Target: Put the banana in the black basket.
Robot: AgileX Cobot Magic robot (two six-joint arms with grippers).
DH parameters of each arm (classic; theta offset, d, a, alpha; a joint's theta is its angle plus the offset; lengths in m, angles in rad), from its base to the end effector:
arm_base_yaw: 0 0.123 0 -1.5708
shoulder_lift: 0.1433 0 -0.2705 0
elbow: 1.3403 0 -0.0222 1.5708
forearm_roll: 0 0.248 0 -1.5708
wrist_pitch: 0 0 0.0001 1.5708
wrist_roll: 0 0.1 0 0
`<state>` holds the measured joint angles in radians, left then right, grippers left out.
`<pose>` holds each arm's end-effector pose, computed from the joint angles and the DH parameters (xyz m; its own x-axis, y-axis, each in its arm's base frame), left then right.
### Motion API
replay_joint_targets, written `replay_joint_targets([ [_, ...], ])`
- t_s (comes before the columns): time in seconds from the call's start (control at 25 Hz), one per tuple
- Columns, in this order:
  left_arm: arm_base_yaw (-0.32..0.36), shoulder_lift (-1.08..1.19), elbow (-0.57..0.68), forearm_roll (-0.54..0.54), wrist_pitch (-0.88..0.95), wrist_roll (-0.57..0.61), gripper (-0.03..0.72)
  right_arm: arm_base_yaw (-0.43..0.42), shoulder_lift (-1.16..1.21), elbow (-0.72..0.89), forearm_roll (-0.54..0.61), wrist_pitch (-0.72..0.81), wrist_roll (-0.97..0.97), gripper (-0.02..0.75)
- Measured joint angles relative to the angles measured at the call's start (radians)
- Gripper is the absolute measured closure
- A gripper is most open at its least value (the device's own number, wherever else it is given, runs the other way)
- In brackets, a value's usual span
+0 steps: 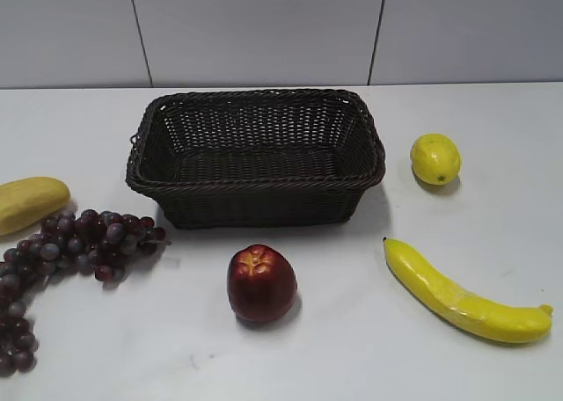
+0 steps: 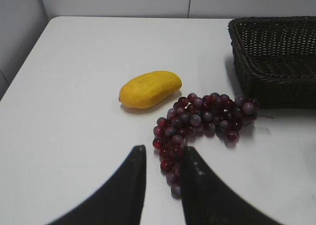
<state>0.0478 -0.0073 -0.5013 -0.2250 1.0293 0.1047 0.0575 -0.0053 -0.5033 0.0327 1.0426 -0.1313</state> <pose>0.0152 -0.0184 0.2769 -0.4109 -0.0322 -0.9111 0.1221 0.9884 -0.0899 0.0148 0.0037 0.2745 -0.4188 -0.1388 -0.8974 -0.1317 0.9871 -0.0912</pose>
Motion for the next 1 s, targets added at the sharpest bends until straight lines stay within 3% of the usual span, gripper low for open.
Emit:
replay_joint_targets([
  [0.24,0.0,0.0,0.0,0.0,0.0,0.0,0.456,0.0,0.125,-0.008,0.002,0.0,0.014,0.146],
  [0.56,0.0,0.0,0.0,0.0,0.0,0.0,0.456,0.0,0.563,-0.081,0.02,0.002,0.02,0.146],
  [1.0,0.0,0.0,0.0,0.0,0.0,0.0,0.454,0.024,1.054,-0.272,0.157,-0.04,-0.097,0.146],
])
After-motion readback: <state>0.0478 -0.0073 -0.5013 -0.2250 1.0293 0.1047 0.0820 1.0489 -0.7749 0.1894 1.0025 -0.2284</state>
